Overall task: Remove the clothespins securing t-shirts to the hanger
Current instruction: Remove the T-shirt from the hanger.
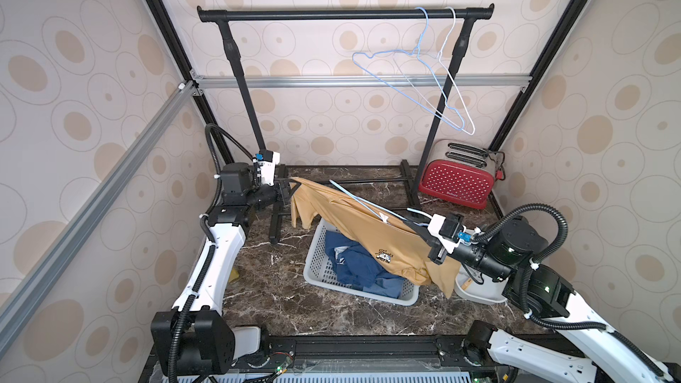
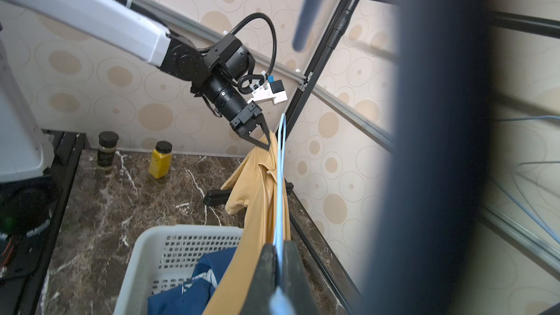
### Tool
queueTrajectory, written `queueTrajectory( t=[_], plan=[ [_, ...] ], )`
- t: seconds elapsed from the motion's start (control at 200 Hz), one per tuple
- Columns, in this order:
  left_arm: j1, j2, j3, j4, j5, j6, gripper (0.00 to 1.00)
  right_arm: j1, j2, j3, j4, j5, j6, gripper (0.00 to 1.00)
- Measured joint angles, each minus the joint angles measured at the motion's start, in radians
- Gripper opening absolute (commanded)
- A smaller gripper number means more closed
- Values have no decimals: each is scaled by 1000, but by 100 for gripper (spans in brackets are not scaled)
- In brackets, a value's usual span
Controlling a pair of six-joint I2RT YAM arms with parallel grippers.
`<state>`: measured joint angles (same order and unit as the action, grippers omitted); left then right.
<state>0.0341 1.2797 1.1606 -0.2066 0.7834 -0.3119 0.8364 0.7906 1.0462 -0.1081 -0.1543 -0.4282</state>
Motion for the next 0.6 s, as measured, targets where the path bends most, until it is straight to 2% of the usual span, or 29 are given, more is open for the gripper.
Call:
queueTrajectory(
  t=[0.1,0.235,0.341,0.471,0.596],
  plan=[
    [3,-24,-7,11,-28,-6,0,6,125,47,137,-2,82,0],
    [11,-73,-7,8,-66,-6,0,37,388,203,317,37,150,0],
    [14,-108,-6,1,-76,-6,0,43,547,334,380,56,195,0],
    [14,-128,-7,11,-76,-16,0,44,666,463,468,85,244,0],
    [14,-135,-10,16,-83,-23,0,45,721,546,522,107,261,0]
  ],
)
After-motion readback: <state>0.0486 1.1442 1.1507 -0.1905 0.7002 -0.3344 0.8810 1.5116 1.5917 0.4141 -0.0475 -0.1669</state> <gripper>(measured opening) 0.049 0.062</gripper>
